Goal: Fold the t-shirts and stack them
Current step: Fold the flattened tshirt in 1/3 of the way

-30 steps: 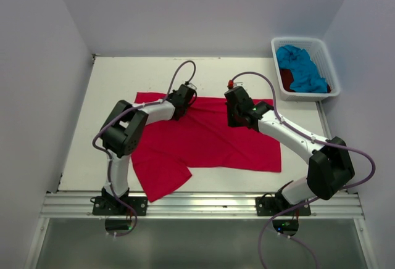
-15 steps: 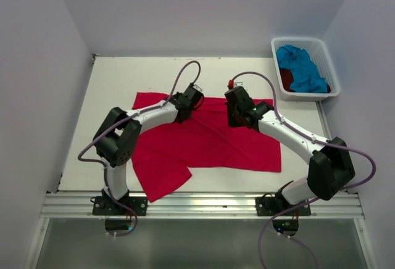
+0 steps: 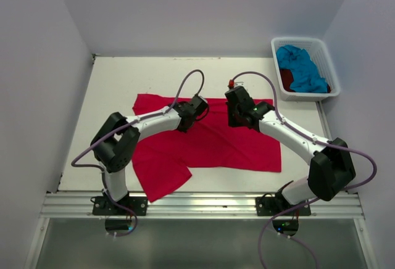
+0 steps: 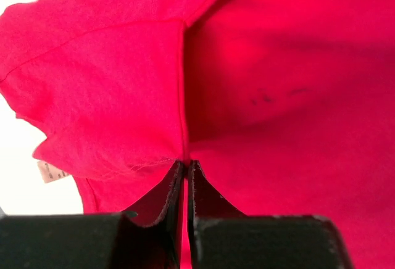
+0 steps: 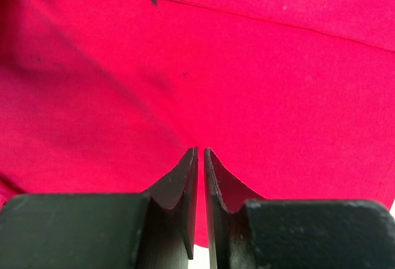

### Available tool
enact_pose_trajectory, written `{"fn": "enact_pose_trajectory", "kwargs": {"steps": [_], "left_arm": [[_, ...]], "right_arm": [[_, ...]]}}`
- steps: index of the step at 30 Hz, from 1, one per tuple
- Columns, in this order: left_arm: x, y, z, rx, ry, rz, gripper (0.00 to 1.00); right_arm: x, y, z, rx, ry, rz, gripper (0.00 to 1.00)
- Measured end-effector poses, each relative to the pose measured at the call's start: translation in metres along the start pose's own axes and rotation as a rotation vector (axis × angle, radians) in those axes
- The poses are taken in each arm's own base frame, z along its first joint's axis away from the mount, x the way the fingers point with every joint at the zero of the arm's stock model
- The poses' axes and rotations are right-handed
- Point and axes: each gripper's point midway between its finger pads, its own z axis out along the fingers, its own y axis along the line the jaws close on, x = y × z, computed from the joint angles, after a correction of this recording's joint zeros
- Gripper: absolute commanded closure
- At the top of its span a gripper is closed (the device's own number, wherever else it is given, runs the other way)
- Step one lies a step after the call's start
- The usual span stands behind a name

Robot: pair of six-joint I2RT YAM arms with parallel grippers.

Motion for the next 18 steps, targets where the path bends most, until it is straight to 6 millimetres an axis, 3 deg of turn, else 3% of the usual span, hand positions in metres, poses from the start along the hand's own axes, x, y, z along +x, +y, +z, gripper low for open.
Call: {"fn": "enact_pose_trajectory", "kwargs": {"steps": [9, 16, 18], "left_arm": [[-0.014, -0.014, -0.022, 0.077, -0.019, -0.019, 0.92], [-0.010, -0.016, -0.017, 0.073, 0.003, -0.017, 0.90], [-0.007, -0.018, -0.014, 0.070, 0.013, -0.015, 0.82]], "right_arm": [[-0.003, -0.001, -0.005, 0.000, -0.014, 0.004, 0.88], [-0.004, -0.001, -0.006, 0.000, -0.018, 0.005, 0.87], [-0.004, -0.002, -0.007, -0.001, -0.019, 0.005, 0.87]]}}
